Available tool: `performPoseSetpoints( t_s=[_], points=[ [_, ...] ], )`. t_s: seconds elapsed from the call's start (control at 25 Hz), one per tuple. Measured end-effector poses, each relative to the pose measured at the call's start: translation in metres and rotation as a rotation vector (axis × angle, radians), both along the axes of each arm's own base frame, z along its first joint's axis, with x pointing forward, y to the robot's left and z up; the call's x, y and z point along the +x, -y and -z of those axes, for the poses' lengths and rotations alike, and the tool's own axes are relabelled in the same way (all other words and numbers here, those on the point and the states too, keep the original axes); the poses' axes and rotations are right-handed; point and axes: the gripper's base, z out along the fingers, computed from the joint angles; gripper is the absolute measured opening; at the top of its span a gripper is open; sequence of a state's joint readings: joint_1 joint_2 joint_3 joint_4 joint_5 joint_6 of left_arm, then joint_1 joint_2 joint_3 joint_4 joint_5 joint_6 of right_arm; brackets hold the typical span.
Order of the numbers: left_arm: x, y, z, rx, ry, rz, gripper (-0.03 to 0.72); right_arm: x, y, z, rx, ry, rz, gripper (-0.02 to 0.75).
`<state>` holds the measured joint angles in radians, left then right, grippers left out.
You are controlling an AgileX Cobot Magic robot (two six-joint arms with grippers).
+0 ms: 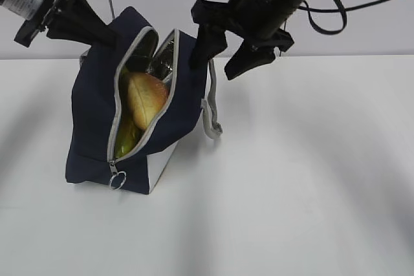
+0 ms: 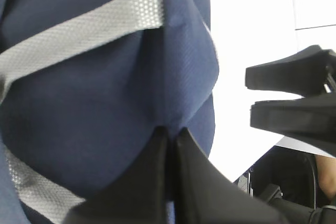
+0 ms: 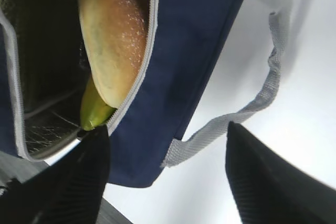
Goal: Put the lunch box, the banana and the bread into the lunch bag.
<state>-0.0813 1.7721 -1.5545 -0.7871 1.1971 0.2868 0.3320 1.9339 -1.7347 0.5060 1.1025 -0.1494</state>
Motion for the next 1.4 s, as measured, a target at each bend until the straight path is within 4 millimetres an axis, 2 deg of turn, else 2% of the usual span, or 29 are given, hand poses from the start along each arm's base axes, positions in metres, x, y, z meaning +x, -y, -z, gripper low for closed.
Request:
performPoseSetpoints(
  t_s=[0.28,0.44,0.72,0.96,1.24,1.4],
  points=[
    [0.0,0.0,0.0,0.0,0.0,0.0,0.001,0.0,0.014,0.032,0.247,0.016,0.058,0.505],
    [0.0,0.0,0.0,0.0,-0.001,0.001,0.001,0.005,0.016,0.035,0.291,0.045,0.08,0.505],
    [0.0,0.0,0.0,-0.001,-0.002,0.002,0.001,0.014,0.009,0.059,0.348,0.013,0.082,0.472],
    [0.0,0.0,0.0,-0.001,-0.002,0.002,0.001,0.019,0.007,0.073,0.37,-0.012,0.083,0.337],
    [0.0,0.0,0.0,-0.001,-0.002,0.002,0.001,0.02,0.005,0.071,0.4,0.008,0.074,0.02],
    [0.0,0.0,0.0,-0.002,-0.002,0.002,0.001,0.02,0.005,0.068,0.405,0.024,0.066,-0.003]
  ],
)
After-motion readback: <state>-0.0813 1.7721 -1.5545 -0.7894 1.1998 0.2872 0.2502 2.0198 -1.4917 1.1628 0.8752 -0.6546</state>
